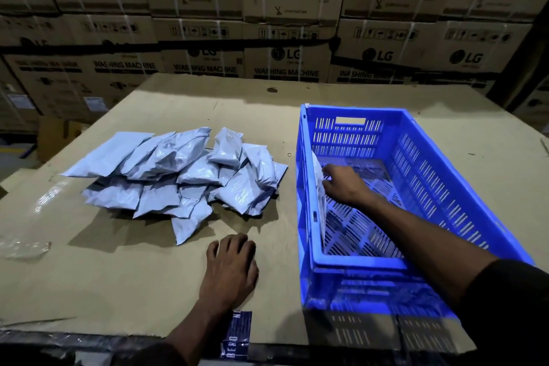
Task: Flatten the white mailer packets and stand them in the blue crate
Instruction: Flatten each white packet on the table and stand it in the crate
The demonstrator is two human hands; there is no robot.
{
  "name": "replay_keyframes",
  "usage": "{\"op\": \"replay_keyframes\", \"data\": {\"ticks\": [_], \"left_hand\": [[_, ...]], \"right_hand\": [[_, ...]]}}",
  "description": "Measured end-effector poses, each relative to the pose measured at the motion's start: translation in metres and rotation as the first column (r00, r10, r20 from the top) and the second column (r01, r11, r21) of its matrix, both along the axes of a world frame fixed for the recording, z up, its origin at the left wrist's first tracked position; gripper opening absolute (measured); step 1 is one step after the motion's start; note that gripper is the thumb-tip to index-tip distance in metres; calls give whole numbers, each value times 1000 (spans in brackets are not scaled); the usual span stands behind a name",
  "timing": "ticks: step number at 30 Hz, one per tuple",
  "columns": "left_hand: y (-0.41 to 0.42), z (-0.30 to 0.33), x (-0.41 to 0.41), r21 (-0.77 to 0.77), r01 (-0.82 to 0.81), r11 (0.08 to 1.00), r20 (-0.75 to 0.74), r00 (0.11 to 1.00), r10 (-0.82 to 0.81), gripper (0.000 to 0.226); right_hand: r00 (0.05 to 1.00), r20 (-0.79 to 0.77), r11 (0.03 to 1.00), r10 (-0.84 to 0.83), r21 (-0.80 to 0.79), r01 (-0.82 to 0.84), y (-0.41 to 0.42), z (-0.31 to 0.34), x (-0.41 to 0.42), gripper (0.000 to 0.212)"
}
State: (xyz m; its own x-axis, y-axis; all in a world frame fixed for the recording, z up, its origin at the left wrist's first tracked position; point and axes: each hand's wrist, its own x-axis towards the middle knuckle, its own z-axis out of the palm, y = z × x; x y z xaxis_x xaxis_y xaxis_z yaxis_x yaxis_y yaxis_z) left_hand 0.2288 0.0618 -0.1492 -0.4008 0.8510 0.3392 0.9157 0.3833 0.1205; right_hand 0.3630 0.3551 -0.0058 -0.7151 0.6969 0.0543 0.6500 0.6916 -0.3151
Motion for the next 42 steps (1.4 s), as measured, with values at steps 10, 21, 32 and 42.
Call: {"op": "replay_keyframes", "data": {"ticks": [10, 21, 32, 42], "left_hand": [[-11, 0, -9, 30, 22, 999, 55, 998, -24, 19], [-102, 5, -100, 31, -198, 980, 65, 979, 195, 42], [-119, 4, -126, -84, -163, 983, 109, 979, 171, 55], [-116, 2, -129, -75, -165, 983, 111, 979, 173, 53]], "right_hand": [[879, -459, 903, 126, 420, 90, -67, 67, -20, 4], [995, 17, 966, 95, 241, -96, -170, 39, -142, 49], [954, 291, 911, -70, 407, -58, -138, -31, -160, 32], [997, 80, 896, 23, 441, -56, -128, -31, -152, 11]]}}
